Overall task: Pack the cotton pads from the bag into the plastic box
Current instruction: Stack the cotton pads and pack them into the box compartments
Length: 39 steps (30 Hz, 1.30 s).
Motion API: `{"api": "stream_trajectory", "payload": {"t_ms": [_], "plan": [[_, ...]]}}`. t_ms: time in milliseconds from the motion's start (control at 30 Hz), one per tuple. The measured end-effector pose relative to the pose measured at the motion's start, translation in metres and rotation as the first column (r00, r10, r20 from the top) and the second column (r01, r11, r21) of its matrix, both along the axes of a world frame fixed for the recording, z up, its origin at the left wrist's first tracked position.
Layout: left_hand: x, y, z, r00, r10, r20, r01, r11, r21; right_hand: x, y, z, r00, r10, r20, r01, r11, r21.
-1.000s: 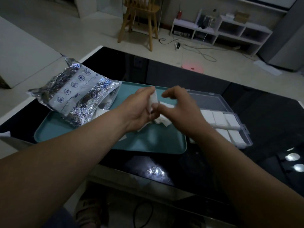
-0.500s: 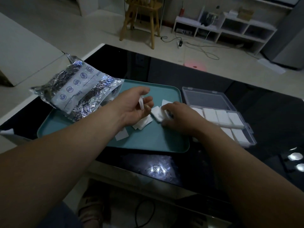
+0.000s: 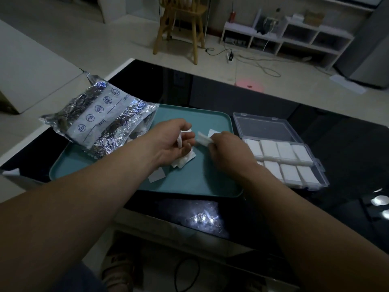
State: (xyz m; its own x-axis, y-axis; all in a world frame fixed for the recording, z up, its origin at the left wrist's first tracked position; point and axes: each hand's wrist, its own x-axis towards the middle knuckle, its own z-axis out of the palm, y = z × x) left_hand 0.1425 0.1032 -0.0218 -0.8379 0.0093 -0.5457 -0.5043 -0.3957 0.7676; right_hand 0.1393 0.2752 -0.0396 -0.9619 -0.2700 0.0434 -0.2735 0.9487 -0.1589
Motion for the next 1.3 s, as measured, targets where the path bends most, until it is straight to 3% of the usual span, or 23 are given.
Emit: {"api": "stream_trajectory", "payload": {"t_ms": [233,400,667,867,1067,1133,1233,1300], "plan": [[0.007,0.016,-0.003,0.987,-0.125,-0.104,0.108,0.982,-0.152,0.006,0.017,0.010,0.994,-0.100,0.053,0.110,0.958,-0.266],[0.014,0.023,0.001,0.954,-0.239,-0.182,0.217,0.967,-0.132,0.022,0.006,0.021,0.998,-0.027,0.058,0.051,0.892,-0.450],[0.016,0.024,0.008,0.949,-0.248,-0.196,0.239,0.968,-0.069,0.031,0.008,0.028,0.979,0.197,0.057,-0.165,0.922,-0.349],[0.015,0.022,0.008,0.973,-0.148,-0.179,0.151,0.989,0.004,0.027,0.013,0.030,0.998,-0.004,0.062,0.034,0.871,-0.490],[0.010,0.015,0.001,0.978,-0.149,-0.146,0.158,0.987,0.045,0.023,0.021,0.035,0.960,-0.059,0.275,0.250,0.624,-0.740],[0.010,0.017,0.000,0.974,-0.161,-0.160,0.171,0.984,0.053,0.022,0.020,0.034,0.925,-0.022,0.379,0.347,0.453,-0.821],[0.010,0.020,0.000,0.963,-0.166,-0.214,0.186,0.980,0.075,0.023,0.013,0.038,0.835,0.099,0.541,0.532,0.100,-0.841],[0.010,0.020,0.003,0.954,-0.189,-0.235,0.219,0.970,0.108,0.024,0.008,0.038,0.772,0.175,0.611,0.623,-0.020,-0.782]]}}
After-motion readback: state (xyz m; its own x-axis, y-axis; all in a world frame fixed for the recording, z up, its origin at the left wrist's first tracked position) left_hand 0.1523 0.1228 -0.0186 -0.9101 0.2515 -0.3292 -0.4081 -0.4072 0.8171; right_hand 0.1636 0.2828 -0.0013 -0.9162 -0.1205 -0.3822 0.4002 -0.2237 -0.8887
